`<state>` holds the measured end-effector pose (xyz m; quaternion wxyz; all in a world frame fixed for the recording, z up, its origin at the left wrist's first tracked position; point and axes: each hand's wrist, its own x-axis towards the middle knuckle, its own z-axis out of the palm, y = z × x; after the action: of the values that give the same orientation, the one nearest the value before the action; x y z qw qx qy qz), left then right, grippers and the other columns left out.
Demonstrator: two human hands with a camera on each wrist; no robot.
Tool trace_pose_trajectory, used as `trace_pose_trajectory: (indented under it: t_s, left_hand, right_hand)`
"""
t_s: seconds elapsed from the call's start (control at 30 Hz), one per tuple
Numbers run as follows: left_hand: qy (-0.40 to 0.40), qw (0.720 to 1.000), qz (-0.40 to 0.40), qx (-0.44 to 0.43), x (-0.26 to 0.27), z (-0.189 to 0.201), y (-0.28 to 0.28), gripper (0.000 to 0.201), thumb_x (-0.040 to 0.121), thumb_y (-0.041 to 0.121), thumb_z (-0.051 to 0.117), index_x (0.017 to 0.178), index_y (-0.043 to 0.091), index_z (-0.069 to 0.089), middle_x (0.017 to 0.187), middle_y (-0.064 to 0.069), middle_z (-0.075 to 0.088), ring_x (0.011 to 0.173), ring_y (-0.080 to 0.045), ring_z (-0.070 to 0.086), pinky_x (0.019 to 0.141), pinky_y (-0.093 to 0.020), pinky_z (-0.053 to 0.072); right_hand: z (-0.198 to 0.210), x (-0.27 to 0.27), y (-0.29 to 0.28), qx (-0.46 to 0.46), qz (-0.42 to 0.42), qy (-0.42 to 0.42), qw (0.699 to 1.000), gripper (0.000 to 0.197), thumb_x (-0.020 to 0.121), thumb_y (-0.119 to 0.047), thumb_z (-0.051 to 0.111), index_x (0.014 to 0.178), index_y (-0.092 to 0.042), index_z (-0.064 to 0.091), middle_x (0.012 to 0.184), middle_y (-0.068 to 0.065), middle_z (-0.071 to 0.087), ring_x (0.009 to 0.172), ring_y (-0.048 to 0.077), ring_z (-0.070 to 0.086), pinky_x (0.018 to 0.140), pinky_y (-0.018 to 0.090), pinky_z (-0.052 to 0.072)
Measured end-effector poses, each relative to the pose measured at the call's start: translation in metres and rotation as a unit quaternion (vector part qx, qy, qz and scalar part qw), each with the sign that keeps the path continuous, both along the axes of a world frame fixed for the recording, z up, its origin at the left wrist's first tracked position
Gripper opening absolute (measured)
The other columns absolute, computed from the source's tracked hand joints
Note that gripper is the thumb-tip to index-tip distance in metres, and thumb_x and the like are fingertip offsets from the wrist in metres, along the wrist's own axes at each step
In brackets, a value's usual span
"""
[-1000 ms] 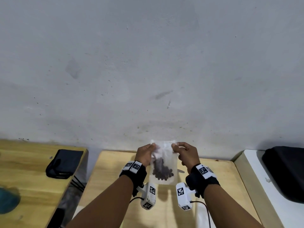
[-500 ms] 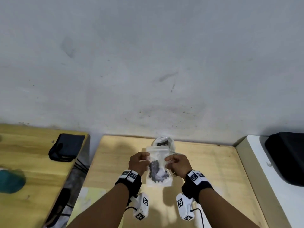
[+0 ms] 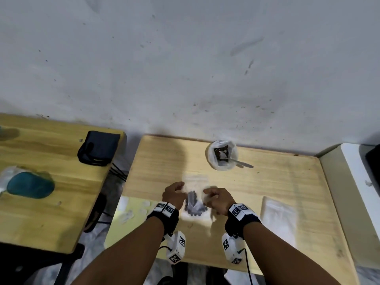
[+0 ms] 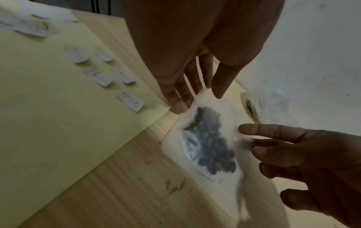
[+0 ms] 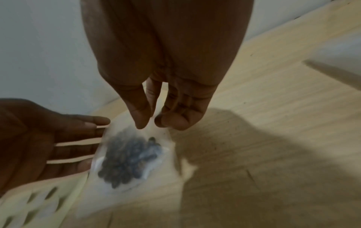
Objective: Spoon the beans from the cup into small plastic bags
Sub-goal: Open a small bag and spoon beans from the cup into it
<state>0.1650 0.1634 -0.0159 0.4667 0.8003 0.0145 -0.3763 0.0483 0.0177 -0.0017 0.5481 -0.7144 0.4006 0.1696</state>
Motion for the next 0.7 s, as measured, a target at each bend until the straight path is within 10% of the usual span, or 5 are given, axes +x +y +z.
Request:
trace_pose_trajectory:
  t_s: [0.17, 0.33, 0.5, 0.7]
  left_hand:
    - [-0.027, 0.998, -0.041, 0.037, 0.006, 0.002, 0.0, 0.041, 0.081, 0.006, 0.066, 0.12, 0.016, 0.064, 0.128, -0.008, 0.059, 0.115, -0.024, 0.057, 0.085, -0.022, 0.042]
    - [-0.123, 0.991, -0.054, 0.025, -0.004, 0.01, -0.02, 0.02, 0.082, 0.014, 0.064, 0.101, 0.02, 0.066, 0.111, -0.002, 0.06, 0.095, -0.021, 0.061, 0.085, -0.027, 0.047]
    - [-0.048, 0.991, -0.122, -0.011, -0.04, 0.007, -0.057, 0.009, 0.079, 0.022, 0.065, 0.076, 0.03, 0.069, 0.088, 0.003, 0.072, 0.079, -0.021, 0.069, 0.078, -0.033, 0.056]
    - [0.031, 0.981, -0.185, -0.039, -0.097, 0.006, -0.111, 0.013, 0.083, 0.004, 0.062, 0.08, 0.016, 0.066, 0.075, -0.005, 0.063, 0.057, -0.018, 0.057, 0.045, -0.018, 0.041]
  right_hand:
    - [-0.004, 0.001, 0.005, -0.082, 0.07, 0.001, 0.994, 0.046, 0.084, -0.007, 0.068, 0.128, -0.018, 0.062, 0.137, 0.0, 0.045, 0.123, 0.021, 0.051, 0.091, 0.016, 0.041]
    - [-0.007, -0.017, -0.002, -0.113, -0.082, -0.06, 0.988, 0.027, 0.081, -0.001, 0.065, 0.106, -0.01, 0.072, 0.096, -0.012, 0.063, 0.096, 0.014, 0.06, 0.06, -0.002, 0.036]
    - [0.0, -0.066, -0.033, -0.12, -0.198, -0.069, 0.97, 0.032, 0.079, 0.0, 0.067, 0.07, -0.031, 0.067, 0.074, -0.018, 0.065, 0.078, 0.012, 0.062, 0.072, 0.023, 0.049]
    - [0.005, -0.151, -0.085, -0.179, -0.303, -0.008, 0.936, 0.014, 0.079, -0.007, 0.072, 0.083, -0.02, 0.07, 0.083, -0.002, 0.067, 0.091, 0.023, 0.065, 0.081, 0.028, 0.048]
